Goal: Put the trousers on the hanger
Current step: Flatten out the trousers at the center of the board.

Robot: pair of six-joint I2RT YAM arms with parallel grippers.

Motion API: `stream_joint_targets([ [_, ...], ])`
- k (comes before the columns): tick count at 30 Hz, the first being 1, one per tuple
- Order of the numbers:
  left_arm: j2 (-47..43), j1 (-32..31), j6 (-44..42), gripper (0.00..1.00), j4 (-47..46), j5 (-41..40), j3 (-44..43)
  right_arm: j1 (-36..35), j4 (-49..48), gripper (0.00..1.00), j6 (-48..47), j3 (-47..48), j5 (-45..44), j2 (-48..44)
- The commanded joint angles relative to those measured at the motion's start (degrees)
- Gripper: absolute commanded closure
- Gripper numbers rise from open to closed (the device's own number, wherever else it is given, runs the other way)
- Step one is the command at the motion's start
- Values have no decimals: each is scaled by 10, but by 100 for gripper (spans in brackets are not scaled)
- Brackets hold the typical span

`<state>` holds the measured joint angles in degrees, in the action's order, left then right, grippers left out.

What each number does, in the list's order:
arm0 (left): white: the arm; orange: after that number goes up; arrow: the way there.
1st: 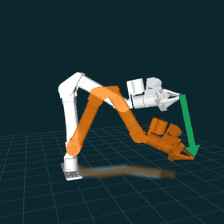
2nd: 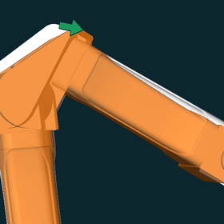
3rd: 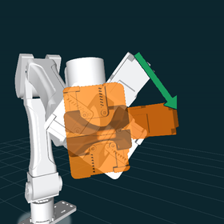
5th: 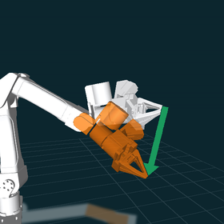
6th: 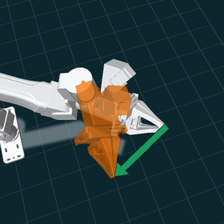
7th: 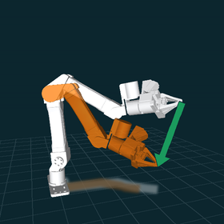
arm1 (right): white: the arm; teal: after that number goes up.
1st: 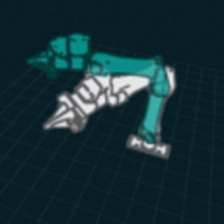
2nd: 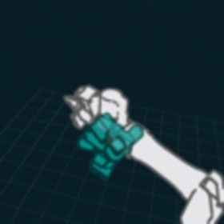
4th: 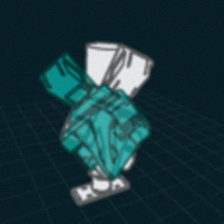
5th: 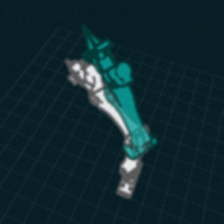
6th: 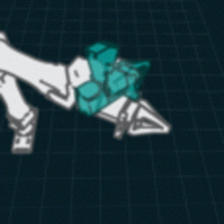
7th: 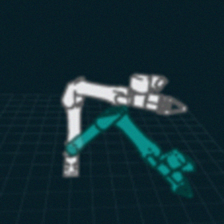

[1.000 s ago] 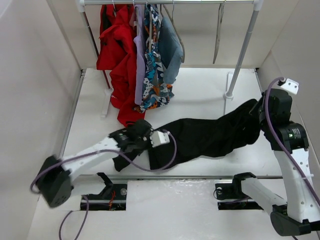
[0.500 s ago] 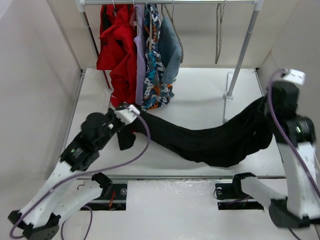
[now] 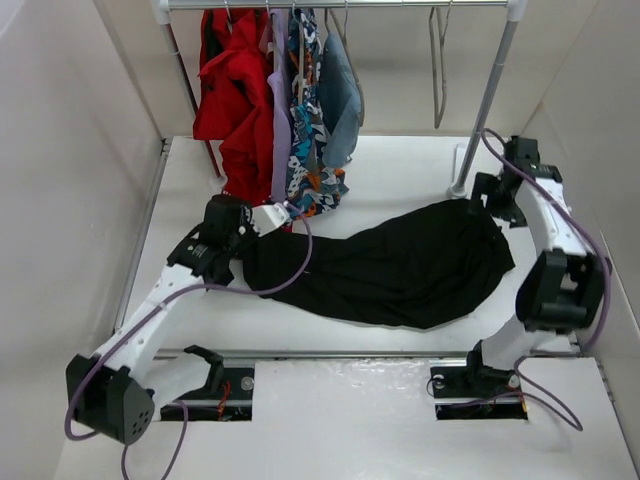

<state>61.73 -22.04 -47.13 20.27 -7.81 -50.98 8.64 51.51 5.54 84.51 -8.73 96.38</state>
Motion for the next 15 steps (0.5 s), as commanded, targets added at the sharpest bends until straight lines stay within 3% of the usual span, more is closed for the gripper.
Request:
stream_joint_targets([
  [1, -63, 1, -31, 64, 34, 43, 26, 32, -35, 0, -3, -58, 26, -137],
  [4, -113, -6, -55, 55, 55, 61, 68, 66, -59, 0, -3, -140, 47, -187],
  [9, -146, -49, -84, 36, 86, 120, 119, 152, -101, 0, 3, -197, 122, -160],
  [15, -54, -131, -69, 34, 26, 133, 105, 167, -113, 0, 16, -174, 123, -63],
])
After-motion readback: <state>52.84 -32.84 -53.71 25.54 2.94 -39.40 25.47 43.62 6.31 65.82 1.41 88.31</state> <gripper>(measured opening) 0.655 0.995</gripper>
